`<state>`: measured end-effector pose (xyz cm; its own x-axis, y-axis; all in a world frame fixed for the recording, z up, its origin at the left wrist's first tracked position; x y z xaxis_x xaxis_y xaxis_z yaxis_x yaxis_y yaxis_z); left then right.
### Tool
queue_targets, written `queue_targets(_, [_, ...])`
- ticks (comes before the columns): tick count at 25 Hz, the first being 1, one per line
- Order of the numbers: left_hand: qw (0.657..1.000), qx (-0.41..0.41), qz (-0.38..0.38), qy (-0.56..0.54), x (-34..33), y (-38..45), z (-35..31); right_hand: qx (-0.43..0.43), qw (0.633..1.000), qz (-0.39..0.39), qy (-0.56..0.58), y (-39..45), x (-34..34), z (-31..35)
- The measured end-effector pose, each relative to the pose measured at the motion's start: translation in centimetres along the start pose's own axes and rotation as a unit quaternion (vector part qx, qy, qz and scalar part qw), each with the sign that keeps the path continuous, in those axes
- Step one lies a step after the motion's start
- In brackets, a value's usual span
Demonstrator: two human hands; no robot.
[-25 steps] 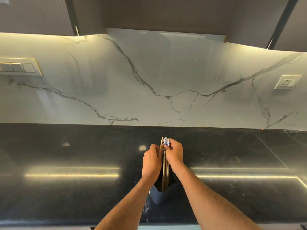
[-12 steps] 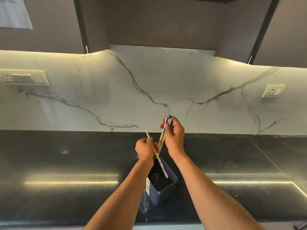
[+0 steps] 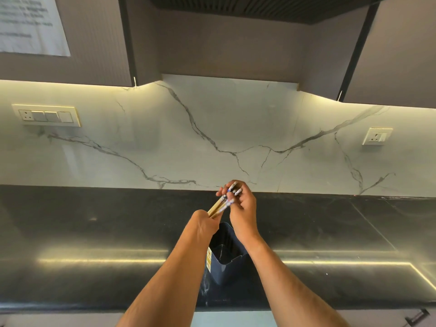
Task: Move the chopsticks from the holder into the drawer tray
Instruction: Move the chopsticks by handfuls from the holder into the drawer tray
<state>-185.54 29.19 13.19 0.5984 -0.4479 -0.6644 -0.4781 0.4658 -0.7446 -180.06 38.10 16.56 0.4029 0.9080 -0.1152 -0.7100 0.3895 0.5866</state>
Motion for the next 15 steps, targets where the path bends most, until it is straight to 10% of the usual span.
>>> queue_targets(11, [0.991,-0.037,0.063,-0.112,-0.3,-0.4,-0.4,-0.067,0.992,0.105,0.000,-3.3,0.1,-0.9])
queue_targets(15, [0.983,-0.176,0.053,-0.012,-0.2,-0.8,-1.2,-0.150,0.967,-0.040,0.204,-3.3,1.8,-2.0])
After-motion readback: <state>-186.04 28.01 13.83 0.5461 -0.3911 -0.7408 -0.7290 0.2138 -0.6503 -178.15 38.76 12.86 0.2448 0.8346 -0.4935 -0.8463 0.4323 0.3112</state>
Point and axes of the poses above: each hand's wrist, its own y-axis towards the middle knuckle, its own x-axis out of the back of the hand, z = x × y, the point moved 3 cm from there along y, towards the middle knuckle, and after that the axes turned 8 degrees about x, right-handed, at the moved point
